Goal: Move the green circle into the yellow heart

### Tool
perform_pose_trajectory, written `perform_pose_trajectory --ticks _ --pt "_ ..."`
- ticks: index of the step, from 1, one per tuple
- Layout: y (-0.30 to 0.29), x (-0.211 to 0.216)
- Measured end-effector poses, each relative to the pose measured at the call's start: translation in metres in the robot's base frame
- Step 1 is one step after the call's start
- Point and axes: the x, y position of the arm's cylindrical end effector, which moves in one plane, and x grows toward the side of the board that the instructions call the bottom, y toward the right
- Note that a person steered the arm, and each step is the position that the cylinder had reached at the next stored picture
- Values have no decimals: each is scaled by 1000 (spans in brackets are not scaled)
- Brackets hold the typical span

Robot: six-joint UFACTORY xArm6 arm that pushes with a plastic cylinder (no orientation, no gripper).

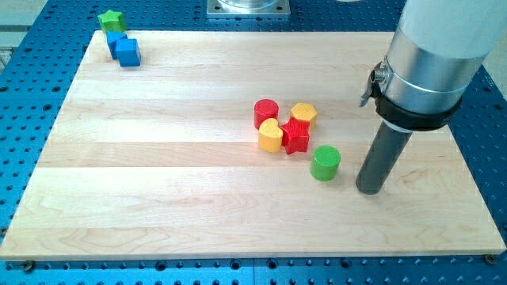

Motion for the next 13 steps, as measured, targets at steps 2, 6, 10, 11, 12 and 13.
perform_pose_trajectory --ticks 2,6,10,11,12,13 --pt "-90 1" --pt "-185 35" --pt "-17 25" --pt "0 -6" --pt "-32 -14" --pt "-73 -14"
